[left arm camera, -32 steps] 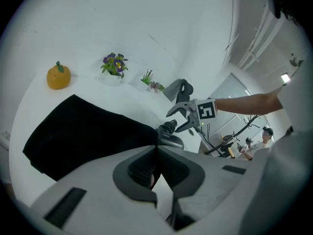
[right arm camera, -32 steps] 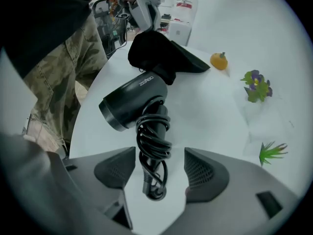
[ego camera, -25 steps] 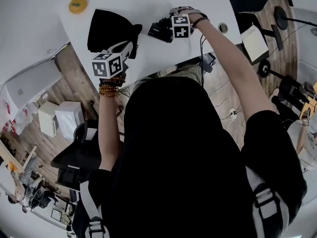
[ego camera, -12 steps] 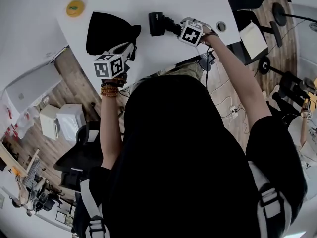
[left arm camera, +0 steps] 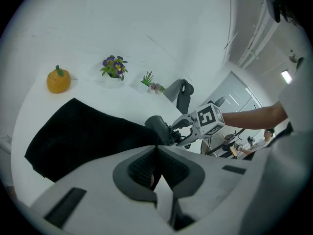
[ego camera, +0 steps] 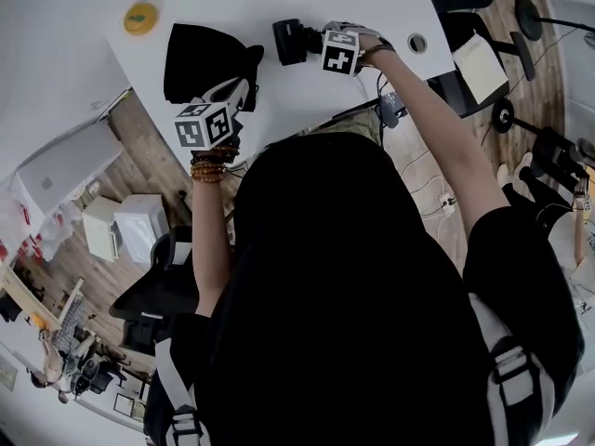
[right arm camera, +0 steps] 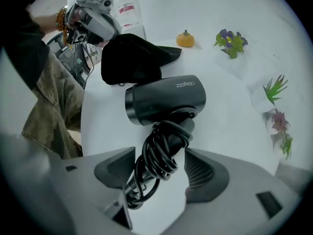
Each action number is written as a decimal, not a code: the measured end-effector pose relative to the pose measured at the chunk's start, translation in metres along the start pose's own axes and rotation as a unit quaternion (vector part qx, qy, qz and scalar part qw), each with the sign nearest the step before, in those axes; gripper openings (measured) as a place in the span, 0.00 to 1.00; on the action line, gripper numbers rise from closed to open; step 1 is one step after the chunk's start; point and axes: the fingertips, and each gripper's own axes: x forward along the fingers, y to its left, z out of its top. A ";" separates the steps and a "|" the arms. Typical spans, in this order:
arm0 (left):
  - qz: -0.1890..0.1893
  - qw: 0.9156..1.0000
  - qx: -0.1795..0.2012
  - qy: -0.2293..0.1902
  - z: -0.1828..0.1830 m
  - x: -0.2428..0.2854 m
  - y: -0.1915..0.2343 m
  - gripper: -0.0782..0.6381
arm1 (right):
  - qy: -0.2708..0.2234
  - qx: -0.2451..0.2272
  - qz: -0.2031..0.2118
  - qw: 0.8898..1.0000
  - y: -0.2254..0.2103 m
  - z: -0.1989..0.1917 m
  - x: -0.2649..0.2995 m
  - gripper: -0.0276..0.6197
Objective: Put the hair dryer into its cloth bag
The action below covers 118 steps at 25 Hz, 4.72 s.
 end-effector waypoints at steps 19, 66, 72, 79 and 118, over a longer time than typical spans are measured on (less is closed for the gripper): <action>0.009 0.999 -0.014 -0.028 0.004 -0.002 0.000 0.15 | -0.054 0.121 -0.017 0.991 -0.017 0.026 0.005 0.52; -0.014 0.995 -0.084 -0.060 -0.006 0.003 0.007 0.15 | -0.214 0.259 0.002 0.942 0.056 0.132 0.004 0.43; -0.005 0.993 -0.093 -0.068 -0.009 -0.004 0.014 0.15 | -0.200 0.221 0.017 0.954 0.068 0.117 0.002 0.48; -0.008 0.993 -0.092 -0.067 -0.008 -0.001 0.011 0.15 | -0.122 0.213 0.056 0.968 0.088 0.091 0.026 0.47; -0.036 0.997 -0.046 -0.040 -0.028 -0.012 -0.005 0.16 | -0.241 0.081 0.045 0.966 0.102 0.157 0.010 0.28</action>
